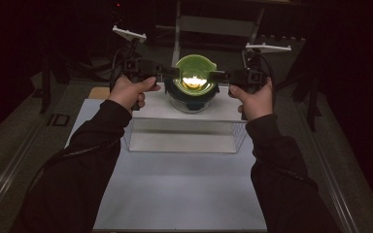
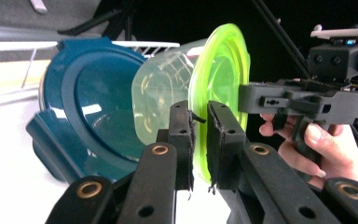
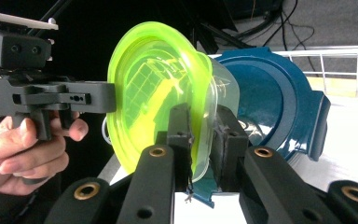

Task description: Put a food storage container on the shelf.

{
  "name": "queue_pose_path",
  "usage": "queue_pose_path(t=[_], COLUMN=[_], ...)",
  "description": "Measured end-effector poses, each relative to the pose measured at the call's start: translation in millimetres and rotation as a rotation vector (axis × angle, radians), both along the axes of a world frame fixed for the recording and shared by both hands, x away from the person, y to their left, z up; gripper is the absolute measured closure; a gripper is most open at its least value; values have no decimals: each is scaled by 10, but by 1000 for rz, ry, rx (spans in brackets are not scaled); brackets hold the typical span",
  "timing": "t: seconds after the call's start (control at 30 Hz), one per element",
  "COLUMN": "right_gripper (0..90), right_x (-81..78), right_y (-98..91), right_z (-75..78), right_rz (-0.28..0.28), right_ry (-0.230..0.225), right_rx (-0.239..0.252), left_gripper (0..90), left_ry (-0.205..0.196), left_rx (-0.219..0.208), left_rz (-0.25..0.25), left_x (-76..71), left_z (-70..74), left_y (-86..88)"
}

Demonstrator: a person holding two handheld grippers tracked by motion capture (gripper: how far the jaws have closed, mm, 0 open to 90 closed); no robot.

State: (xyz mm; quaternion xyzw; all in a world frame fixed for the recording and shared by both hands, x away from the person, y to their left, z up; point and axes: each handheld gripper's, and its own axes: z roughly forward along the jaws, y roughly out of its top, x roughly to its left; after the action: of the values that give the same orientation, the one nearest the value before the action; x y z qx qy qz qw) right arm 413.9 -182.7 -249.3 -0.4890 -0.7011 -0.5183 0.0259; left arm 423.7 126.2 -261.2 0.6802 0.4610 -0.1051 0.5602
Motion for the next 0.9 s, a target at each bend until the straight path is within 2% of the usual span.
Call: queue_pose_path(t=[0.17, 0.37, 0.6, 0.67, 0.77, 0.9], right_gripper=[731, 697, 688, 645, 592, 504], right_x=[62, 164, 257, 271, 269, 250], right_y=[12, 22, 54, 59, 64, 51], right_z=[0, -4, 0, -5, 5, 49], right_rz=[-34, -56, -78, -76, -73, -80], right_ry=[-1, 10, 17, 21, -3, -26], right_rx=[-14, -6, -13, -7, -20, -26], left_gripper=[760, 729, 665, 632, 527, 462], left_ry=[-30, -10, -20, -30, -79, -80], left_rx=[-12, -27, -17, -15, -28, -40], left_rz=[41, 64, 90, 95, 101, 111], left_x=[40, 125, 161, 167, 147, 130], left_z=[-35, -80, -114, -117, -102, -76], left_y=[-31, -36, -56, -62, -68, -52])
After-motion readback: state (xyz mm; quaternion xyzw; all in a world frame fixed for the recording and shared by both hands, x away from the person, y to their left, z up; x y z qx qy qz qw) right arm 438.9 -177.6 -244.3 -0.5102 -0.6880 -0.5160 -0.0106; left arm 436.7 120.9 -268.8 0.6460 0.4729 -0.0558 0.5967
